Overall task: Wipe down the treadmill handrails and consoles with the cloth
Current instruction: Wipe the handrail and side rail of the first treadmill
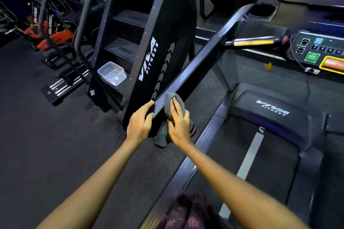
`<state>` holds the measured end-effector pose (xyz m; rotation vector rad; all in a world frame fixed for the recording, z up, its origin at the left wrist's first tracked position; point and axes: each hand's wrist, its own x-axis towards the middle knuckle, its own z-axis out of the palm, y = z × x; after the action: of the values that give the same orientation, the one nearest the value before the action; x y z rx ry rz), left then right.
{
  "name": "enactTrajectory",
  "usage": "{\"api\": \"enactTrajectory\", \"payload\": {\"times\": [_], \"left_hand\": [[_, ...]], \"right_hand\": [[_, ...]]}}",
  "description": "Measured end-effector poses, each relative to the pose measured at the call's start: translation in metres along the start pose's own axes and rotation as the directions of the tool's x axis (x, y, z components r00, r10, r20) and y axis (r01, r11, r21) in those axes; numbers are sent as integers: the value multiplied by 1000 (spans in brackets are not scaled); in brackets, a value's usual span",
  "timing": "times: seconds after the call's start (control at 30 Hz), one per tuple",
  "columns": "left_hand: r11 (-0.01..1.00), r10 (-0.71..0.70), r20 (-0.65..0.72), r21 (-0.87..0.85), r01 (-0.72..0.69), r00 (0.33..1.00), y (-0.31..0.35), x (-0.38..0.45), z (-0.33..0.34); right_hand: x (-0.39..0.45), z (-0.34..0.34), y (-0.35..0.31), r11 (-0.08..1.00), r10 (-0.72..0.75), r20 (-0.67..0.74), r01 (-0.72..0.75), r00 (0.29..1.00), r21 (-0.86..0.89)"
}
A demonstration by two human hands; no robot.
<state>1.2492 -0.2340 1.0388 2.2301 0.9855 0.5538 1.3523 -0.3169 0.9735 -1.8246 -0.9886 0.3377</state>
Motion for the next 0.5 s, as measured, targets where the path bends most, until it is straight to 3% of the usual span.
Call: {"api": "enactTrajectory", "payload": {"times": [0.2,0.33,0.5], "left_hand": [[980,119,156,141,-142,981,-8,7,-1],[846,287,317,359,-395,904,-15,16,0],[739,264,365,518,-430,893,-12,16,3]], "right_hand": [[-35,38,-9,987,110,-110,-95,988,130],[-60,58,-20,969,130,-108,-103,986,225],[-60,74,-24,921,251,-150,-188,956,342]]}}
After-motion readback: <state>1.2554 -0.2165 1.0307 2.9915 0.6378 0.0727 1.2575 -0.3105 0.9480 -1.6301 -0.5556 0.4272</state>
